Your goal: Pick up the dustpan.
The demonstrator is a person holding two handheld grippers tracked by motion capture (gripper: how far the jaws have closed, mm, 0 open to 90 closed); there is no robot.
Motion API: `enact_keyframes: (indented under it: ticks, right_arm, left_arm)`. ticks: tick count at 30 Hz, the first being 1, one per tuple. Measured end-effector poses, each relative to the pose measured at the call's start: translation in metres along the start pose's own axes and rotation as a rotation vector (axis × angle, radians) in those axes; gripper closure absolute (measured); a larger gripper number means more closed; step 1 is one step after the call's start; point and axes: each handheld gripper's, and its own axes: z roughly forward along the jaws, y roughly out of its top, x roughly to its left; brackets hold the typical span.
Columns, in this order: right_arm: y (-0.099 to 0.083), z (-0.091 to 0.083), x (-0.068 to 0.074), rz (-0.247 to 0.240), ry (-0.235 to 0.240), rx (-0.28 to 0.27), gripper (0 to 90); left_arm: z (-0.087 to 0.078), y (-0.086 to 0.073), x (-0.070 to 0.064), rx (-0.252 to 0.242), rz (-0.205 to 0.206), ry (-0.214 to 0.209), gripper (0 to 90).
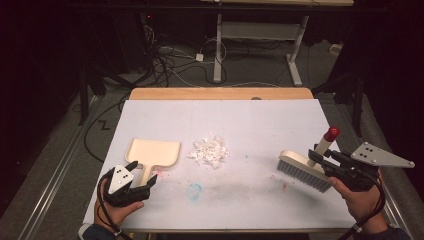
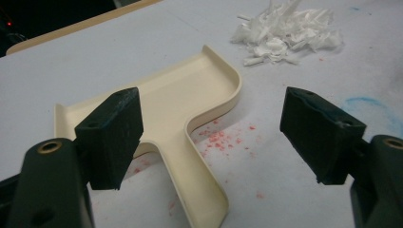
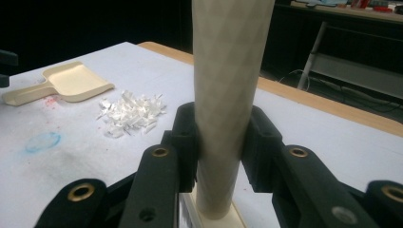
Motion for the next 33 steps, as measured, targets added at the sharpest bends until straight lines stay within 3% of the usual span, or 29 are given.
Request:
enact_keyframes:
  ticks: [5, 6, 8, 12, 17, 18, 21, 22, 23, 24, 28, 33]
  right_arm:
    - [0.0, 0.003, 0.0, -0.004, -0.007, 0.001, 71.2]
    - [0.0, 0.004, 0.0, -0.005, -0.007, 0.007, 71.2]
    - [-0.001, 0.005, -0.001, -0.003, -0.013, 0.007, 71.2]
    - [-0.002, 0.008, -0.002, -0.003, -0.021, 0.017, 71.2]
    - [0.0, 0.012, -0.002, -0.011, -0.018, 0.023, 71.2]
    - [0.0, 0.014, -0.002, -0.018, -0.016, 0.029, 71.2]
    - [0.0, 0.016, 0.0, -0.025, -0.012, 0.034, 71.2]
    - [0.0, 0.017, 0.0, -0.029, -0.011, 0.037, 71.2]
    - [0.0, 0.017, 0.0, -0.029, -0.011, 0.037, 71.2]
    - [0.0, 0.017, 0.0, -0.025, -0.011, 0.036, 71.2]
    - [0.0, 0.017, -0.001, -0.022, -0.015, 0.034, 71.2]
    - [-0.001, 0.016, -0.002, -0.017, -0.016, 0.036, 71.2]
  left_arm:
    - [0.001, 0.0, -0.002, 0.029, -0.017, 0.007, 21.1]
    - [0.002, -0.001, -0.001, 0.045, -0.043, 0.007, 21.1]
    - [0.002, -0.001, -0.001, 0.05, -0.049, 0.007, 21.0]
    - [0.001, -0.004, -0.004, 0.092, -0.129, 0.036, 21.1]
    - [0.005, -0.007, -0.009, 0.136, -0.17, 0.051, 21.2]
    - [0.01, -0.007, -0.009, 0.166, -0.189, 0.074, 21.2]
    - [0.016, -0.007, -0.007, 0.183, -0.217, 0.1, 22.5]
    - [0.024, -0.007, 0.0, 0.198, -0.252, 0.125, 23.2]
    - [0.024, -0.007, 0.0, 0.198, -0.252, 0.125, 24.6]
    - [0.033, -0.007, 0.009, 0.204, -0.294, 0.095, 25.6]
    - [0.05, -0.006, 0.021, 0.276, -0.305, 0.081, 32.1]
    - [0.056, -0.002, 0.025, 0.304, -0.28, 0.098, 40.0]
